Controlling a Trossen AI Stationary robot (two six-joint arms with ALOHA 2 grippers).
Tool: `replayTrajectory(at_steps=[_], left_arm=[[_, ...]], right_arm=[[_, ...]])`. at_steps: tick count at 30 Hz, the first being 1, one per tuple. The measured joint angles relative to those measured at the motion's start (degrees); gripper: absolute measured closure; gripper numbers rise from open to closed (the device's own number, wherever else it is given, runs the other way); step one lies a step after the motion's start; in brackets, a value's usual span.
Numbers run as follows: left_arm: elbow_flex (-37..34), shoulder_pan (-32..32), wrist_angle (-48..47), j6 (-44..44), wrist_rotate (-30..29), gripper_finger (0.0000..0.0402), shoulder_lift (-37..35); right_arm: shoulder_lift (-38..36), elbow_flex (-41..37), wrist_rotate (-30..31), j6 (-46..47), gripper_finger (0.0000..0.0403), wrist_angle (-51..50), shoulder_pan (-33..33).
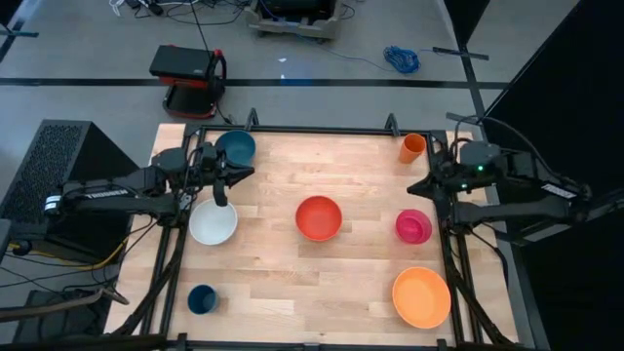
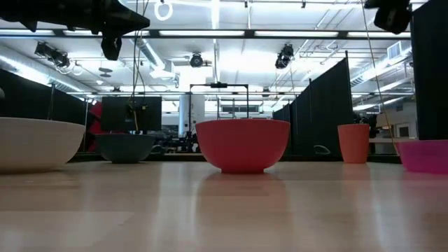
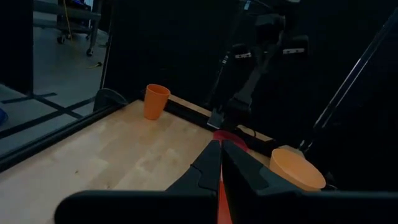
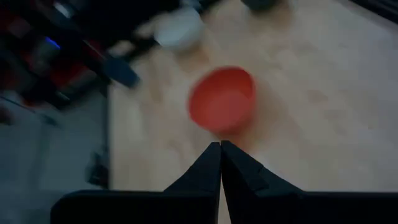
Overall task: Nest bowls inside each other
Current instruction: Move the yellow bowl to the center
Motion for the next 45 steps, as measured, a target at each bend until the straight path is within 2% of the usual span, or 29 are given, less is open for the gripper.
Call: replayTrajectory(at_steps=[4, 20, 24, 30, 34, 45], left_arm=[[0.0, 0.0, -0.4, 0.1, 0.0, 0.0402, 0.0], [0.0, 0.0, -3.0, 3.5, -0.3, 0.0402, 0.0], [0.0, 0.0, -3.0, 3.7, -1.1, 0.0402, 0.0], [0.0, 0.0, -3.0, 1.8, -1.2, 0.0402, 0.0], [0.0, 0.0, -3.0, 1.3, -1.4, 0.0402, 0.0], [0.0, 0.0, -2.9, 0.1, -6.0, 0.0402, 0.0]], right_arm=[[3.9, 5.5, 5.4, -4.4, 0.0403, -10.2, 1.4], [-7.5, 4.2, 22.3, 17.1, 0.0403, -10.2, 12.8], [-10.2, -0.4, 21.9, 18.4, 0.0403, -3.2, 13.3], [-12.7, -9.4, 17.6, 17.3, 0.0403, 5.9, 13.3], [-17.0, -12.5, 16.6, 18.2, 0.0403, 6.2, 13.3], [-25.4, -13.2, 10.1, 20.2, 0.0403, -1.8, 13.2]])
